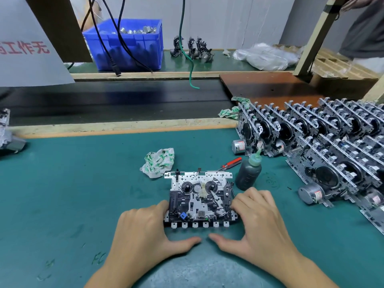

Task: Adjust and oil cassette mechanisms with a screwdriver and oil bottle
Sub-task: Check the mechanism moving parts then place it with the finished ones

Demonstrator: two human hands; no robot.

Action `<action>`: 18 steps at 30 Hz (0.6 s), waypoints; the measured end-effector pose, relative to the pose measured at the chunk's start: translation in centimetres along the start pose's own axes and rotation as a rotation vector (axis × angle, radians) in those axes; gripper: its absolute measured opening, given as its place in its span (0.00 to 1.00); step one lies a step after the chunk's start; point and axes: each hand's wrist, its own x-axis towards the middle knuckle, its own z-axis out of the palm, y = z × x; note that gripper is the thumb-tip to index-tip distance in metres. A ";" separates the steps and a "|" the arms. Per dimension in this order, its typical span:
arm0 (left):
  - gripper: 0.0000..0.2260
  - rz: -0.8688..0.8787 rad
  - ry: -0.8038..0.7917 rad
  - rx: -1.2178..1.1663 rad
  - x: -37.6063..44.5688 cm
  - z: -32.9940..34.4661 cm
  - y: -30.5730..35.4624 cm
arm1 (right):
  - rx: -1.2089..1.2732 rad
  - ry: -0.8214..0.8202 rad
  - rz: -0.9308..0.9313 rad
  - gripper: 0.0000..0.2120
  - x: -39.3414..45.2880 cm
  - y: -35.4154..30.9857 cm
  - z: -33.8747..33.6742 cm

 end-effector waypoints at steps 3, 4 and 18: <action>0.25 0.116 0.022 -0.037 -0.1 0.1 0.0 | -0.033 0.044 0.041 0.25 0.0 -0.1 0.0; 0.25 0.141 0.027 -0.045 -0.1 0.1 0.0 | -0.044 0.054 0.050 0.25 0.0 -0.1 0.0; 0.27 -0.007 0.119 0.060 -0.3 1.0 0.5 | 0.066 -0.051 -0.052 0.25 0.2 0.9 -0.3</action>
